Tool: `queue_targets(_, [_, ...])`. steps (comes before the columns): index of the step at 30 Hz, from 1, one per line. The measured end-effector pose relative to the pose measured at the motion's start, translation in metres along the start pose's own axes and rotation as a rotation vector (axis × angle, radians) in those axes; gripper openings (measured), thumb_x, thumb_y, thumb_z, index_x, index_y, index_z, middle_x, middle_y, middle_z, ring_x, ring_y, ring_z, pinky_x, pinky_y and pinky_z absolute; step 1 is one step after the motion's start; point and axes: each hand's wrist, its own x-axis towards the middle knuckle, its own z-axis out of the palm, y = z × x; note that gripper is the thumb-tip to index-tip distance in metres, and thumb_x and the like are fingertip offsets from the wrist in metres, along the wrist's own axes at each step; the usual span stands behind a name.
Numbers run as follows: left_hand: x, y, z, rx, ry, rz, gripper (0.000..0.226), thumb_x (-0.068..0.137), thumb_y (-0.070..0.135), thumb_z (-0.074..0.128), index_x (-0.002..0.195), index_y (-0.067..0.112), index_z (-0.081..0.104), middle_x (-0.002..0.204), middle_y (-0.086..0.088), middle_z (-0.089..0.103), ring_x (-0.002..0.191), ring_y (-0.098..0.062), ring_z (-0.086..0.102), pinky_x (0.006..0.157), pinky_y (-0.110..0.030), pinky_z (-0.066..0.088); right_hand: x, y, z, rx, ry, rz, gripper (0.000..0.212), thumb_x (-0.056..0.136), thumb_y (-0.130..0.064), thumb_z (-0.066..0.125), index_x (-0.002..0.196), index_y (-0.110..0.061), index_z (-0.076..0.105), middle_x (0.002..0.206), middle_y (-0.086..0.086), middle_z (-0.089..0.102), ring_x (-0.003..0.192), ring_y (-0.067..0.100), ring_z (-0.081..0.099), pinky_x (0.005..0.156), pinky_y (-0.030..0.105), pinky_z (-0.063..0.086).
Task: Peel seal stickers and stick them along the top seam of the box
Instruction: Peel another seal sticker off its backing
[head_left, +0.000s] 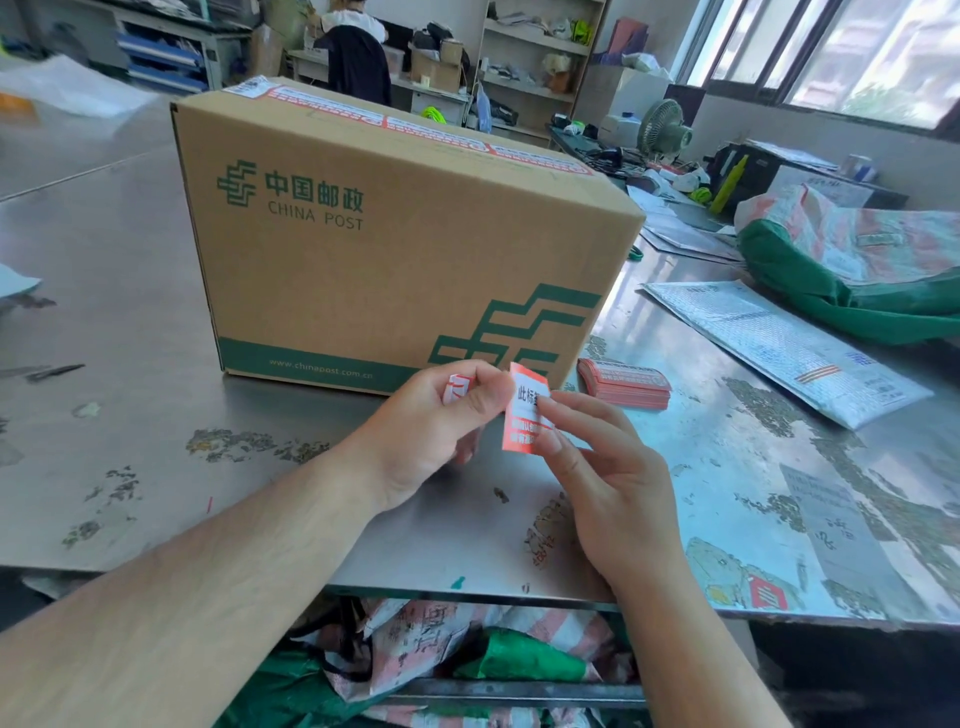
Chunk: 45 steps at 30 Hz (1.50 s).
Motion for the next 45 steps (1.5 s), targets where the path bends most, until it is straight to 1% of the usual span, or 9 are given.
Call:
queue_targets(5, [-0.0006,-0.0027,-0.0042,-0.019,-0.04,0.004,0.058,0.075,0.056,0.067,0.096,0.002,0.065,0.082,-0.019,0.053,0.06,-0.023,0.039,0.048,-0.021,0.034,-0.0022,0.0009,-0.0016,0.035,-0.058,-0.069,0.024,0.088,-0.024,0.072,0.11,-0.033,0.073,0.119,-0.003,0.067,0.111,0.002,0.064,0.084,0.009,0.046])
queue_targets(9, [-0.0006,-0.0016,-0.0034,0.004,-0.075,0.008,0.075,0.057,0.076,0.073,0.091,0.009,0.068,0.084,-0.018,0.058,0.068,-0.027,0.04,0.05,-0.02,0.037,-0.0038,0.0026,-0.0018,0.065,-0.056,-0.093,0.026,0.086,-0.035,0.069,0.112,-0.036,0.075,0.119,-0.004,0.067,0.113,0.008,0.064,0.085,0.012,0.047])
queue_targets(13, [-0.0005,-0.0016,-0.0045,-0.022,-0.098,-0.008,0.062,0.049,0.075,0.077,0.078,0.021,0.068,0.068,-0.001,0.061,0.058,-0.019,0.043,0.048,-0.019,0.037,-0.0046,0.0027,-0.001,0.078,-0.063,-0.104,0.031,0.088,-0.05,0.067,0.115,-0.036,0.074,0.122,-0.001,0.066,0.114,0.01,0.064,0.088,0.014,0.047])
queue_targets(16, [0.0,-0.0028,-0.0046,-0.033,-0.11,-0.004,0.053,0.05,0.071,0.08,0.072,0.025,0.067,0.061,0.008,0.058,0.054,-0.014,0.043,0.048,-0.019,0.036,-0.005,0.0029,-0.0005,0.073,-0.092,-0.123,0.035,0.089,-0.038,0.068,0.122,-0.026,0.072,0.124,0.001,0.066,0.114,0.008,0.064,0.089,0.015,0.047])
queue_targets(21, [-0.0002,-0.0026,-0.0055,-0.057,-0.132,0.002,0.051,0.049,0.066,0.083,0.073,0.023,0.068,0.066,0.003,0.063,0.056,-0.014,0.045,0.048,-0.018,0.038,-0.0057,0.0009,-0.0012,0.046,-0.173,-0.144,0.034,0.091,-0.027,0.062,0.121,-0.013,0.071,0.127,0.008,0.063,0.118,0.01,0.062,0.095,0.017,0.045])
queue_targets(28, [-0.0015,-0.0007,-0.0048,-0.042,-0.131,-0.021,0.052,0.049,0.069,0.082,0.078,0.026,0.074,0.075,-0.001,0.066,0.067,-0.024,0.044,0.05,-0.019,0.039,-0.0057,-0.0033,-0.0028,0.113,-0.204,-0.103,0.034,0.092,-0.03,0.058,0.119,-0.015,0.071,0.131,0.01,0.063,0.126,0.014,0.058,0.102,0.022,0.043])
queue_targets(34, [-0.0017,0.0009,-0.0033,-0.041,-0.124,-0.038,0.047,0.052,0.066,0.082,0.074,0.027,0.072,0.072,0.0,0.065,0.073,-0.03,0.042,0.051,-0.023,0.036,-0.0061,-0.0068,-0.0026,0.151,-0.214,-0.089,0.03,0.091,-0.028,0.058,0.118,-0.023,0.071,0.129,0.005,0.062,0.119,0.002,0.059,0.098,0.015,0.042])
queue_targets(39, [-0.003,0.0034,-0.0024,-0.051,-0.107,-0.049,0.019,0.061,0.045,0.075,0.064,0.027,0.069,0.066,0.006,0.066,0.062,-0.017,0.044,0.049,-0.02,0.037,-0.0059,-0.006,-0.0027,0.135,-0.221,-0.094,0.033,0.093,-0.027,0.056,0.119,-0.014,0.071,0.131,0.011,0.061,0.119,0.009,0.06,0.099,0.019,0.043])
queue_targets(45, [-0.004,0.0047,-0.0043,-0.043,-0.123,-0.08,0.013,0.082,0.022,0.067,0.088,0.01,0.066,0.049,0.01,0.055,0.04,-0.003,0.039,0.047,-0.022,0.027,-0.005,-0.0037,-0.0044,0.178,-0.14,-0.014,0.032,0.092,-0.036,0.052,0.108,-0.029,0.078,0.122,-0.009,0.069,0.122,0.011,0.059,0.095,0.022,0.047])
